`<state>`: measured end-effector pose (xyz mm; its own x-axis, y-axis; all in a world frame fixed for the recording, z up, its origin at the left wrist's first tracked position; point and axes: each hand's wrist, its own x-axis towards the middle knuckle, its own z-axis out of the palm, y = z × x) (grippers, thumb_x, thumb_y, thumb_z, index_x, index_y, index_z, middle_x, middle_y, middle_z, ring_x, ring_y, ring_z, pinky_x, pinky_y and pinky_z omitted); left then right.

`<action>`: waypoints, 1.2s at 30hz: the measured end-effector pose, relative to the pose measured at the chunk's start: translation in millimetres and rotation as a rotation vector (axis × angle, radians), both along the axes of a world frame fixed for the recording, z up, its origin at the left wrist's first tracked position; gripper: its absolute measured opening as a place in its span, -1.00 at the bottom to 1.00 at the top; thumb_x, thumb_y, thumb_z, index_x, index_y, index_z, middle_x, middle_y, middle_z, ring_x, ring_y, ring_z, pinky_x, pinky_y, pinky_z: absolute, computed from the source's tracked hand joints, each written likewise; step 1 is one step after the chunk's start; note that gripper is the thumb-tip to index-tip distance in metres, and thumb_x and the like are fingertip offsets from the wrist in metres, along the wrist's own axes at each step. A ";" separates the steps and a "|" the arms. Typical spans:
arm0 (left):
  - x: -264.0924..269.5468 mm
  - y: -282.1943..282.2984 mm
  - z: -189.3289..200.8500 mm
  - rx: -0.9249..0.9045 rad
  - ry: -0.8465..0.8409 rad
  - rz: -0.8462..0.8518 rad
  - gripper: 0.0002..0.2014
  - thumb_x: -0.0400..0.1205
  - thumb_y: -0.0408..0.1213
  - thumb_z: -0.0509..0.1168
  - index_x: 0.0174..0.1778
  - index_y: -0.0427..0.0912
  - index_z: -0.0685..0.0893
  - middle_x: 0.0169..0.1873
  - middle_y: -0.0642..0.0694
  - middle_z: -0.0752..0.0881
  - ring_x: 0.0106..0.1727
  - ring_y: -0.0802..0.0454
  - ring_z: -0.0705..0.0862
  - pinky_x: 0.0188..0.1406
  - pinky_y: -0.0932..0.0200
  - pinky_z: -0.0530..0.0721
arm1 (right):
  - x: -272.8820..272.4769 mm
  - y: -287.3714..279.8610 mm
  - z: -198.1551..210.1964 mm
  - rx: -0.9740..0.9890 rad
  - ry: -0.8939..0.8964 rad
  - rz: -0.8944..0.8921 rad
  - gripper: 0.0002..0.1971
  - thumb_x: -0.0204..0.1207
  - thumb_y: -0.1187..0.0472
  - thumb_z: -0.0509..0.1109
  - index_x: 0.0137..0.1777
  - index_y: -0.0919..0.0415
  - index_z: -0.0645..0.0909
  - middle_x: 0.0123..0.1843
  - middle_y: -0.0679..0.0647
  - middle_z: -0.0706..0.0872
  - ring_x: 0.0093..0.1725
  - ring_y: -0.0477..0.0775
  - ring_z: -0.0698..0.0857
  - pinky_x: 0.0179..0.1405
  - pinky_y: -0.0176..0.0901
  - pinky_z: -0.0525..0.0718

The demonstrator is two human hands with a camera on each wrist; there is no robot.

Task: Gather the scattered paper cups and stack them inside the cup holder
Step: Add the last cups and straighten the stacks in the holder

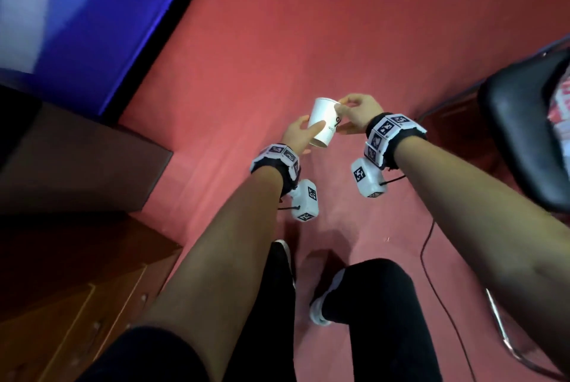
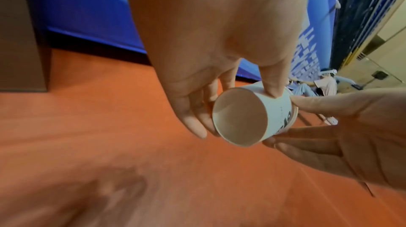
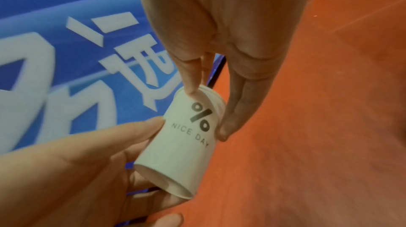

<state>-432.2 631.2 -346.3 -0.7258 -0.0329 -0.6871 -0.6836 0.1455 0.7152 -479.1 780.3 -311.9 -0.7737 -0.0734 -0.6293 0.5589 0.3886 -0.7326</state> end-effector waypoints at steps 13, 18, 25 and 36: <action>49.9 -159.2 317.2 -0.221 0.228 0.363 -0.67 0.66 -0.08 0.30 0.21 -0.24 0.65 -0.12 -0.17 0.69 -0.31 0.11 0.64 -0.28 0.19 0.73 | 6.6 -158.8 296.9 0.136 0.397 0.462 -0.81 0.55 0.23 0.39 0.06 0.27 0.75 -0.18 0.10 0.70 -0.38 -0.03 0.55 -0.43 -0.28 0.46; 138.9 -208.8 358.6 -0.330 0.289 0.559 -0.76 0.65 -0.06 0.31 -0.04 -0.18 0.70 -0.45 -0.09 0.62 -0.56 0.22 0.57 -0.57 0.36 0.54 | 62.2 -227.9 338.1 0.078 0.501 0.728 -0.83 0.55 0.23 0.37 0.03 0.25 0.76 -0.13 0.10 0.74 -0.16 0.01 0.63 -0.22 -0.26 0.56; 296.7 -278.2 386.0 -0.273 0.326 0.911 -0.66 0.45 -0.07 0.52 0.06 -0.15 0.70 -0.06 -0.16 0.74 -0.08 -0.07 0.70 -0.03 0.03 0.68 | 172.9 -344.9 371.6 -0.060 0.538 1.007 -0.92 0.43 0.26 0.45 -0.28 0.17 0.72 -0.34 0.05 0.66 -0.29 0.00 0.60 -0.18 -0.15 0.56; 497.7 -437.5 403.8 -0.259 0.326 1.226 -0.57 0.51 -0.22 0.51 0.23 -0.28 0.60 0.18 -0.29 0.69 0.08 -0.14 0.72 0.02 -0.01 0.75 | 359.3 -538.1 399.8 -0.137 0.597 1.337 -0.82 0.47 0.30 0.42 -0.36 0.15 0.65 -0.40 -0.04 0.63 -0.31 0.01 0.60 -0.22 -0.11 0.59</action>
